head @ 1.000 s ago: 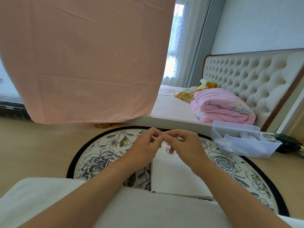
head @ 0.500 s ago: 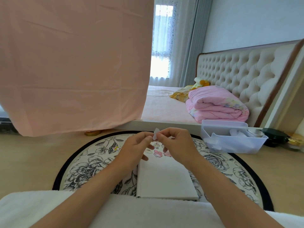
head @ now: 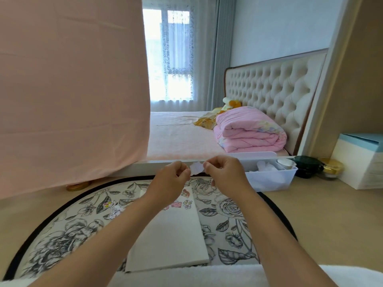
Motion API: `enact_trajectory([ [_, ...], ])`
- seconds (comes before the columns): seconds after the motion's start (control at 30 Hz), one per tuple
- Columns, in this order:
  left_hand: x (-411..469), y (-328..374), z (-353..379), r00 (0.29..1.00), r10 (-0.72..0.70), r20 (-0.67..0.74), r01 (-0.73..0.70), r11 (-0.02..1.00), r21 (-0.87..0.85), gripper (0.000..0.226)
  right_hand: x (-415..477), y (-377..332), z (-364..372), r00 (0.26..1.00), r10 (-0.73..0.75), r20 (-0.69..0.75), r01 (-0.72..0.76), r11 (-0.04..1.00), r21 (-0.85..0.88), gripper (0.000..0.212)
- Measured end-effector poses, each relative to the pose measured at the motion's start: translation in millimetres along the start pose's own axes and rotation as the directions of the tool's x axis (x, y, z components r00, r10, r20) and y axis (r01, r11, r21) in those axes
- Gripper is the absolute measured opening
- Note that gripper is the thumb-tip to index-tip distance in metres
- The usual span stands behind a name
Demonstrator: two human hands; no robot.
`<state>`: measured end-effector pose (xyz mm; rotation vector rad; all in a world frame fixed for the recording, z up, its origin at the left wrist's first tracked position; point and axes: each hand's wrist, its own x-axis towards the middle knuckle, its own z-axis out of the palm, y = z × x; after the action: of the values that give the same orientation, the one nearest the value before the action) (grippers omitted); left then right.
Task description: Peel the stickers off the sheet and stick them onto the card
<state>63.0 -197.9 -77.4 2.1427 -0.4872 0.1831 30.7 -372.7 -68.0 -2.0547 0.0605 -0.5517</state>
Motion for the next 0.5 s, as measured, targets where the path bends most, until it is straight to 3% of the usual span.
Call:
enact_trajectory([
  [0.2,7.7,4.5,24.4,0.998,-0.003,0.068,0.003,1.0,0.005,0.022,10.8,29.3,-41.4,0.936,-0.049,-0.348,-0.054,0.958,-0.281,0.015],
  [0.37,6.2,5.9,34.6,0.996,-0.017,0.089,0.018,1.0,-0.01,0.02,15.6,47.8,-50.0,0.948,0.03,-0.316,-0.153,0.916,-0.37,0.017],
  [0.5,1.0,4.3,31.8,0.995,-0.039,0.093,0.044,0.997,-0.057,0.021,12.9,39.0,-47.3,0.967,0.019,-0.256,-0.111,0.931,-0.348,0.02],
])
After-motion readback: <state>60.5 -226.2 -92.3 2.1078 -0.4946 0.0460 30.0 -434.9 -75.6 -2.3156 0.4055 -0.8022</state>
